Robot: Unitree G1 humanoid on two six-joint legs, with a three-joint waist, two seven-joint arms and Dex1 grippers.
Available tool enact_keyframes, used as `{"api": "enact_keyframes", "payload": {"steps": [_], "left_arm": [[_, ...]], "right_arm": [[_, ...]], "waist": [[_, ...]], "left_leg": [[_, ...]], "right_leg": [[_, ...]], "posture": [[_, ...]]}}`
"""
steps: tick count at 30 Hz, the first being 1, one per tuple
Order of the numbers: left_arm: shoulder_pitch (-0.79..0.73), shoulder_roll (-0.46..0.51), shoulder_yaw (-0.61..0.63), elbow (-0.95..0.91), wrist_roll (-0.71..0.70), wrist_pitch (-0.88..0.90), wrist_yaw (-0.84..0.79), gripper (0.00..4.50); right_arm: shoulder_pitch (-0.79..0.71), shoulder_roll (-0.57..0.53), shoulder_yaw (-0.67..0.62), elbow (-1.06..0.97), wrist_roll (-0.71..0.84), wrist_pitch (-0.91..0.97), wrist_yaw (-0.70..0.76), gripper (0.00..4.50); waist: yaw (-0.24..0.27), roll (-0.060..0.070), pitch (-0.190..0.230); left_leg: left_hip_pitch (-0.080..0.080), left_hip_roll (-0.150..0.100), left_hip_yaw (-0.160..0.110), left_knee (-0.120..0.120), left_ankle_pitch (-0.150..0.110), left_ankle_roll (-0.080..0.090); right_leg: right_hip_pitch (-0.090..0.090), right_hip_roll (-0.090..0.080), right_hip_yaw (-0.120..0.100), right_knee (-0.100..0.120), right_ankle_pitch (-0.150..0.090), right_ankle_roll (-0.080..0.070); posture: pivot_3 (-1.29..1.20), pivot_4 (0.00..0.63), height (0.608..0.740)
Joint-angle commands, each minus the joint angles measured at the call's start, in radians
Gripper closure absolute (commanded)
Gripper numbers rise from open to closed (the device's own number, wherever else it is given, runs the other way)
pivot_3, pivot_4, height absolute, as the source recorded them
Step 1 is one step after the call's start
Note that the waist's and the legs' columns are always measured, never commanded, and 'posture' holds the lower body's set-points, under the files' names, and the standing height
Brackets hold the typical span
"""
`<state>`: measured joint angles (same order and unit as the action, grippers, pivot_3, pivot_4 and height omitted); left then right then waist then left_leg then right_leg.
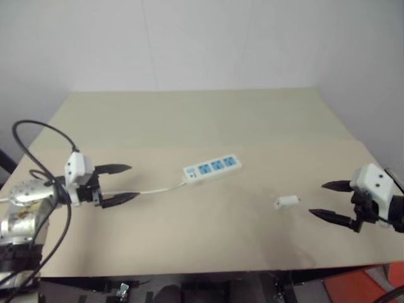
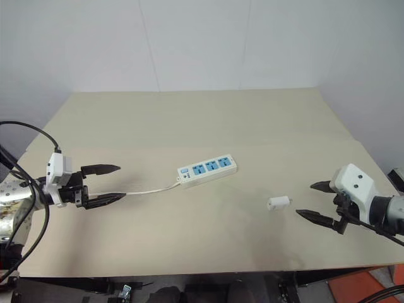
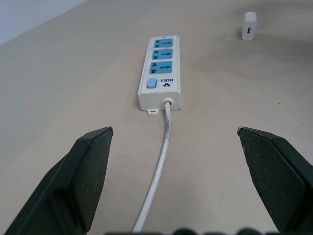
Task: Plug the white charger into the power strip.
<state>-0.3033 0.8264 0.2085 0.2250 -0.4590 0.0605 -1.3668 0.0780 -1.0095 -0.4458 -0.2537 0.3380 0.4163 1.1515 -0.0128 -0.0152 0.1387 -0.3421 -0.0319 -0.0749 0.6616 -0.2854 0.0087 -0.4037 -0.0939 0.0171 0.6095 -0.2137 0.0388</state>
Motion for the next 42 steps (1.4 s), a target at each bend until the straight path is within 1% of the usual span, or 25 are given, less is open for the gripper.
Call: {"api": "enact_keyframes", "payload": {"steps": [1,7,12,17,28,34,37,40,42], "left_arm": [[-0.027,0.003,-0.012,0.020,0.009,-0.029,-0.026,0.03],[-0.083,-0.009,-0.039,0.082,0.031,-0.057,-0.045,0.03],[-0.084,-0.005,-0.039,0.093,0.038,-0.074,-0.056,0.03],[-0.067,-0.015,-0.033,0.075,0.031,-0.068,-0.045,0.03],[-0.002,0.001,-0.011,0.013,0.019,-0.057,-0.034,0.03],[0.006,-0.005,-0.006,0.019,0.031,-0.072,-0.007,0.03],[-0.011,-0.035,-0.013,0.050,0.028,-0.080,0.010,0.03],[-0.081,-0.120,-0.010,0.128,-0.017,-0.060,0.030,0.03],[-0.149,-0.169,-0.050,0.215,0.032,-0.135,0.017,0.03]], "right_arm": [[0.004,0.017,-0.057,-0.020,0.018,-0.057,-0.018,0.00],[0.049,0.034,-0.090,-0.027,0.023,-0.097,-0.015,0.00],[0.048,0.029,-0.088,-0.032,0.034,-0.089,-0.018,0.00],[0.056,0.009,-0.077,-0.028,0.044,-0.074,0.005,0.00],[0.009,-0.001,-0.015,0.020,0.022,-0.109,-0.002,0.00],[-0.011,-0.003,0.009,0.031,0.016,-0.115,-0.005,0.00],[-0.012,-0.004,0.011,0.026,0.015,-0.114,-0.006,0.00],[-0.020,0.006,0.021,0.008,0.022,-0.111,-0.018,0.00],[-0.035,0.013,0.036,-0.005,0.023,-0.110,-0.032,0.00]], "waist": [[0.000,0.000,0.000],[0.001,0.000,0.000],[-0.002,0.000,0.000],[-0.001,0.000,0.000],[-0.002,-0.001,0.000],[0.000,-0.001,0.000],[0.002,0.000,0.000],[0.005,-0.001,0.000],[0.007,-0.001,0.000]], "left_leg": [[0.000,0.000,0.000,0.000,0.000,0.000],[0.000,0.000,0.000,0.000,0.000,0.000],[0.000,0.000,0.000,0.000,0.000,0.000],[0.000,0.000,0.000,0.000,0.000,0.000],[0.000,0.001,0.000,0.000,0.000,0.000],[0.000,0.000,0.000,0.000,0.000,0.000],[0.000,0.000,0.000,0.000,0.000,0.000],[0.000,0.000,0.000,0.000,0.000,0.000],[0.001,0.000,0.000,0.000,0.000,0.000]], "right_leg": [[0.000,0.000,0.000,0.000,0.000,0.000],[0.000,0.000,0.000,0.000,0.000,0.000],[0.000,0.000,0.000,0.000,0.000,0.000],[0.000,0.000,0.000,0.000,0.000,0.000],[0.000,0.000,0.000,0.000,0.000,0.000],[0.000,0.000,0.000,0.000,0.000,0.000],[0.000,0.000,0.000,0.000,0.000,0.000],[0.000,0.000,0.000,0.000,0.000,0.000],[0.001,0.000,0.000,0.001,0.000,0.000]], "posture": [[0.00,0.150,0.740],[0.00,0.150,0.740],[0.00,0.150,0.740],[0.00,0.150,0.740],[0.00,0.150,0.740],[0.00,0.150,0.740],[0.00,0.150,0.740],[0.00,0.150,0.740],[0.00,0.150,0.740]]}}
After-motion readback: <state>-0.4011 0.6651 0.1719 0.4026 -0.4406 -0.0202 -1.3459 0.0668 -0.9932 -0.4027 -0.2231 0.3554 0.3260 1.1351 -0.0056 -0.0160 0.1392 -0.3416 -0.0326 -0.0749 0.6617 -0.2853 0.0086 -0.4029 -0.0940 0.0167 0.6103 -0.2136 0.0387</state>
